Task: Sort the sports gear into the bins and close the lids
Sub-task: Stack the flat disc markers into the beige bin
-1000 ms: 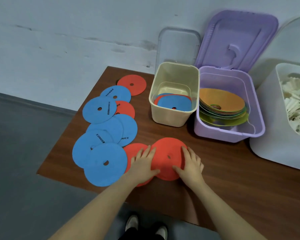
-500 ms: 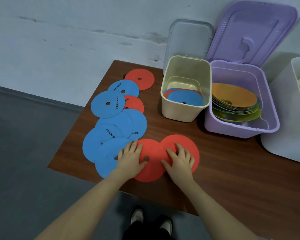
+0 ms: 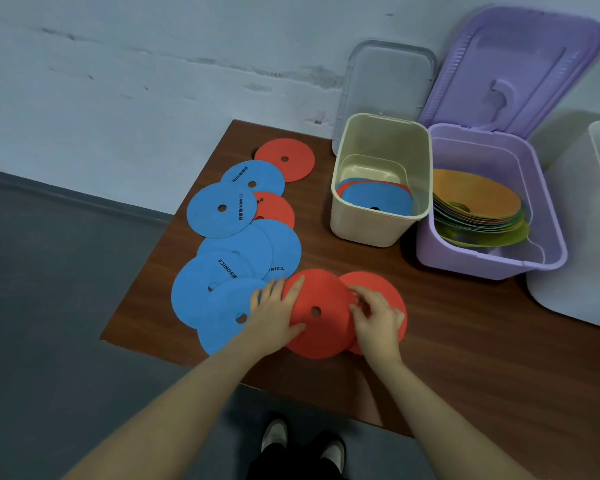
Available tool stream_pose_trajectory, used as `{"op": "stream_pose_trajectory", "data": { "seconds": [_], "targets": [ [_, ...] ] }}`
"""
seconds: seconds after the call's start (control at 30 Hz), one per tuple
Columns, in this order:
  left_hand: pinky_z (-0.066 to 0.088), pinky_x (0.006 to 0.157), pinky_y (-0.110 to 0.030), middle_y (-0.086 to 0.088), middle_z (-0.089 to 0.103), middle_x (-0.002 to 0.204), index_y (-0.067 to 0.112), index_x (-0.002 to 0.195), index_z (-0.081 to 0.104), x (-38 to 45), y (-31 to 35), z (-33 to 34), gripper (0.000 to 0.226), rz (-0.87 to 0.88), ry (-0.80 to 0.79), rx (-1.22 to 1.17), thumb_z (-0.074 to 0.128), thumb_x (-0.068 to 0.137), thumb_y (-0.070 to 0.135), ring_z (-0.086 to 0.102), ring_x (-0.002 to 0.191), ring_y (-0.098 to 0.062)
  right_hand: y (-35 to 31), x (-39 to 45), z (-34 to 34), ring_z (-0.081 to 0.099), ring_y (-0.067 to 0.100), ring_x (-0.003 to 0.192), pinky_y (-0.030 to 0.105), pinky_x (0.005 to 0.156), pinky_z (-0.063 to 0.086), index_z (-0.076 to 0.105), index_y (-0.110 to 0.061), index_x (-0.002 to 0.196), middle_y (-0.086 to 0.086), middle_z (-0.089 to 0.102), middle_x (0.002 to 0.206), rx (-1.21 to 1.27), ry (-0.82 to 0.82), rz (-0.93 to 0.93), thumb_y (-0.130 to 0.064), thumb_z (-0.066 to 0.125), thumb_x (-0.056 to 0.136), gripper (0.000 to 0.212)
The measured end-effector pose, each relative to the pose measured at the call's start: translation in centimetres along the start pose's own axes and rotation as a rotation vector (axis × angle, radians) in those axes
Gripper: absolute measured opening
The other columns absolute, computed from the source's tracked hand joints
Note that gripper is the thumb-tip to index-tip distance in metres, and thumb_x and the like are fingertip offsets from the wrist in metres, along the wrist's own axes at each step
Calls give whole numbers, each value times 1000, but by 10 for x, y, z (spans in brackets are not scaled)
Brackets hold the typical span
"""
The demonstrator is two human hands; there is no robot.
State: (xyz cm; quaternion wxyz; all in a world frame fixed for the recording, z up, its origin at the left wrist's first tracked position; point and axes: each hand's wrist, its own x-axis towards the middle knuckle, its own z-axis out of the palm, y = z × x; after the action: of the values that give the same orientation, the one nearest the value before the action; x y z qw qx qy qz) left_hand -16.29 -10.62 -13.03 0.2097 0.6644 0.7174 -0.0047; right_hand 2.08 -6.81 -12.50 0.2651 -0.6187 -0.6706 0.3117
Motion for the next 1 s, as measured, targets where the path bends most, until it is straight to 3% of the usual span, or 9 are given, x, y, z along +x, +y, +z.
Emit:
{"op": "stream_pose_trajectory", "data": {
  "seconds": [0.13,0.2,0.3,0.43,0.7,0.9,1.0],
  "targets": [
    [21,106,-40,-6,22,147,26,149,5,14,20,-5,86,89,5,-108,60,84,41,28,131,-26,16,14,-27,57,16,95,38,92,34,65,-21,111,-6,61,98,35,55,47,-2,63,82,35],
    [25,105,-42,-7,18,150,24,149,6,19,40,-7,84,134,-17,-158,60,86,35,28,131,-28,30,17,-39,58,23,95,45,91,43,64,-16,112,-2,59,98,22,94,78,1,62,80,36],
    [23,108,-44,-14,11,154,20,149,5,22,66,-2,81,90,-47,-115,57,88,33,22,136,-33,50,15,-48,58,30,100,41,91,45,61,-10,116,8,59,107,-77,60,174,0,60,82,36],
    [17,112,-45,-14,7,155,14,149,5,18,80,10,78,-84,-71,-77,54,90,36,9,141,-32,62,10,-43,50,37,107,42,94,41,55,-6,126,18,51,116,-204,28,260,-7,55,87,38],
    [19,111,-45,-7,5,157,22,149,6,14,82,13,83,-51,-111,-169,60,87,36,8,141,-29,44,10,-25,37,37,116,42,100,28,44,-17,138,15,37,130,-198,12,423,-27,62,86,56],
    [18,112,-42,-3,5,157,24,149,8,13,69,13,90,-13,-120,-207,67,82,37,7,142,-24,49,11,-37,34,33,120,43,103,22,49,-23,130,11,36,130,-113,-31,413,-22,70,79,56],
    [19,110,-43,-5,10,156,26,149,8,14,67,11,93,9,-114,-190,69,79,39,11,140,-26,51,3,-44,41,24,118,41,100,22,47,-29,126,3,46,124,-21,-54,293,-12,69,77,57]
  ]
}}
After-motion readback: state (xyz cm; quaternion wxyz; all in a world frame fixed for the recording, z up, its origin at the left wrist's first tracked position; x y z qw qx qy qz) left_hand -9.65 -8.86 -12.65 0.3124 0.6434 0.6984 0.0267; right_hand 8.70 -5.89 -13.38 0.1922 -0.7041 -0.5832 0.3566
